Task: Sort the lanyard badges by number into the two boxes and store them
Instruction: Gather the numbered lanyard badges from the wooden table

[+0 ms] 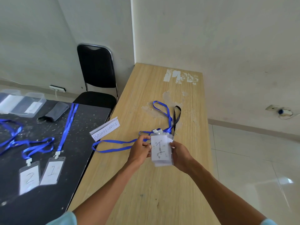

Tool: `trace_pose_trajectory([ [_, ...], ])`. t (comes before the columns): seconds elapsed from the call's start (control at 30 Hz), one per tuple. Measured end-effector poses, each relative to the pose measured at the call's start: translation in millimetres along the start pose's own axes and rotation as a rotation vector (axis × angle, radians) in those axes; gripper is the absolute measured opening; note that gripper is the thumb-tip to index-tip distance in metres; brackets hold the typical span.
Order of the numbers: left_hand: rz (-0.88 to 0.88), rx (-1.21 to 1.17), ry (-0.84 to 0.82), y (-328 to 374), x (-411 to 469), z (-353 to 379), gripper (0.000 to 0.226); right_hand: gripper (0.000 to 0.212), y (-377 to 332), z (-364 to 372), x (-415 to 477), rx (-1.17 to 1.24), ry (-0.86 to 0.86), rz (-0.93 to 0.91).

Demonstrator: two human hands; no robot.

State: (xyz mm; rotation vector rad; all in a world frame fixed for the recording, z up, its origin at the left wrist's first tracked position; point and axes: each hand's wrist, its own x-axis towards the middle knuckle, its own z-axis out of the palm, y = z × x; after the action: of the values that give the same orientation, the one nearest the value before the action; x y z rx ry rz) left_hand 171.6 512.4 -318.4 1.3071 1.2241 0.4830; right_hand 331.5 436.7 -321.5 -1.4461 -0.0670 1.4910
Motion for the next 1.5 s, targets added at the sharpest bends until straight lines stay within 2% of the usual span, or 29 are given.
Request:
trace_pose_trajectory([
  [0.27,-0.013,0.006,0.068,3,-23,-6,0.028,0.038,8,8,-12,-0.025,-0.049,-0.022],
  [0.4,-0.035,-0.060,0.038,2,-42,-10,0.028,0.040,12,10,-24,-0.044,-0.097,-0.033],
  [0.63,0.045,-0.174,0.116,16,-69,-22,0.028,0.042,1,30,-55,-0.079,-0.213,-0.127],
  [0.83,0.050,-0.177,0.158,10,-84,-51,0.028,0.039,11,52,-64,-0.079,-0.270,-0.116],
  [1.13,0.044,0.067,0.243,-40,-85,-128,0.031,0.052,75,134,-40,-0.096,-0.305,-0.029],
  [1.3,0.034,0.046,0.262,-63,-83,-185,0.032,0.054,115,188,-18,-0.058,-0.344,-0.028],
  [1.4,-0.008,-0.053,0.241,-78,-76,-223,0.027,0.049,132,213,-4,-0.025,-0.309,-0.005],
  [1.5,-0.095,-0.033,0.318,-108,-65,-267,0.023,0.048,145,231,13,-0.007,-0.280,0.010],
])
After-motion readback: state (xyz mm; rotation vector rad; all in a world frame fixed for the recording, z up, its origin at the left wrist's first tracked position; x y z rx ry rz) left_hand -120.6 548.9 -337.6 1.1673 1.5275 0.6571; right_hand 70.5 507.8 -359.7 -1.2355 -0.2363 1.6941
